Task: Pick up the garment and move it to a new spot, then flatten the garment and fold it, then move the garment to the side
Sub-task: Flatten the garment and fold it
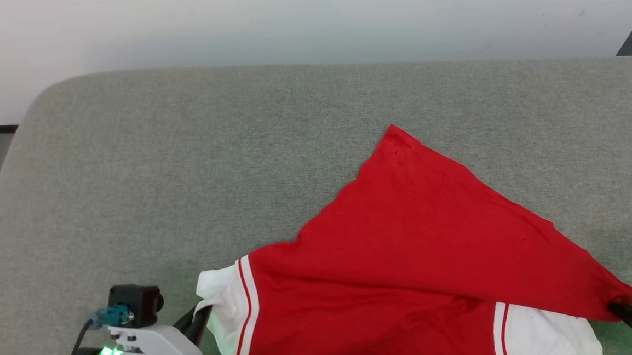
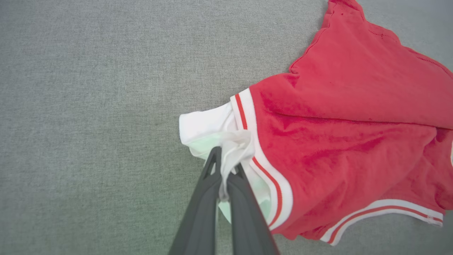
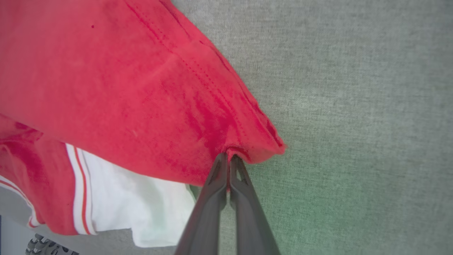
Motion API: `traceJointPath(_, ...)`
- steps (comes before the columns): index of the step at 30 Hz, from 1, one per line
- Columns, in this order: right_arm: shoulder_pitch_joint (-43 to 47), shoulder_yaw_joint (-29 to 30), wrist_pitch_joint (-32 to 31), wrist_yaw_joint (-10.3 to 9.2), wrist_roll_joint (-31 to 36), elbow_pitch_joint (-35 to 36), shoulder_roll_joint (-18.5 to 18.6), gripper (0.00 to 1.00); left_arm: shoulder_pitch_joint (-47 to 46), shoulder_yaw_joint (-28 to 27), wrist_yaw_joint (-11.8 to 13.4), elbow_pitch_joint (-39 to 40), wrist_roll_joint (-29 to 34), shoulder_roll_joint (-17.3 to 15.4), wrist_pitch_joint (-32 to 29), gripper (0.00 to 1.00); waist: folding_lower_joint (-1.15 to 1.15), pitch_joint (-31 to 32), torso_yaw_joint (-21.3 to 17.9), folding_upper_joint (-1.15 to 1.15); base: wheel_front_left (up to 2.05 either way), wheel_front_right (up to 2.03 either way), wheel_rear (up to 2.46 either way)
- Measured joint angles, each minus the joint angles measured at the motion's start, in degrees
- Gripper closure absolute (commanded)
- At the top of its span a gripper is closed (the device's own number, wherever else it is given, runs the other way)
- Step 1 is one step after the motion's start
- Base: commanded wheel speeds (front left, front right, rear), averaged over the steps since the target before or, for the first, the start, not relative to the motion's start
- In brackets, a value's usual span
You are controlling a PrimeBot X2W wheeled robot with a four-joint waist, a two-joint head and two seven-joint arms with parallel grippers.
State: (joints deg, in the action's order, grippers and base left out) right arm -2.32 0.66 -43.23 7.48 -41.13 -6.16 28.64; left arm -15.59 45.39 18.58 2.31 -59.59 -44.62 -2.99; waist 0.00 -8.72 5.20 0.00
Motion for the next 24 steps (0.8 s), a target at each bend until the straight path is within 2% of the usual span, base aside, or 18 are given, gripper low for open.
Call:
traceJointPath(1, -0.36, -0.42, 0.34, 0.00, 0.19, -0.25, -0.02, 0.00, 0.00, 0.00, 0.00, -0.07, 0.00, 0.02, 0.01, 1.00, 0.00, 0.03, -0.03, 0.00, 0.00, 0.00, 0.00)
traceJointPath(9, -0.88, -1.69, -0.68, 0.00, -0.10, 2.14, 1.27, 0.00, 0.43, -0.21, 0.19, 0.02, -0.41, -0.32, 0.27, 1.00, 0.00, 0.73, -0.44, 0.00, 0.00, 0.00, 0.00)
traceJointPath(17, -0.26, 0.67, -2.58, 0.00, 0.46, 10.91, 2.56, 0.00, 1.69, -0.74, 1.11, 0.98, -0.90, -1.22, 0.60, 1.00, 0.00, 1.80, -1.50, 0.00, 0.00, 0.00, 0.00)
traceJointPath(21, 1.25, 2.97, -5.04, 0.00, 1.58, 15.94, 1.88, 0.00, 1.93, -0.80, 1.35, 1.56, -0.92, -1.57, 0.75, 1.00, 0.00, 2.32, -1.85, 0.00, 0.00, 0.00, 0.00)
traceJointPath(24, 0.32, 4.78, -4.24, 0.00, 2.55, 20.56, 0.85, 0.00, 2.11, -0.79, 1.45, 1.76, -0.93, -1.60, 0.76, 1.00, 0.00, 2.66, -1.87, 0.00, 0.00, 0.00, 0.00)
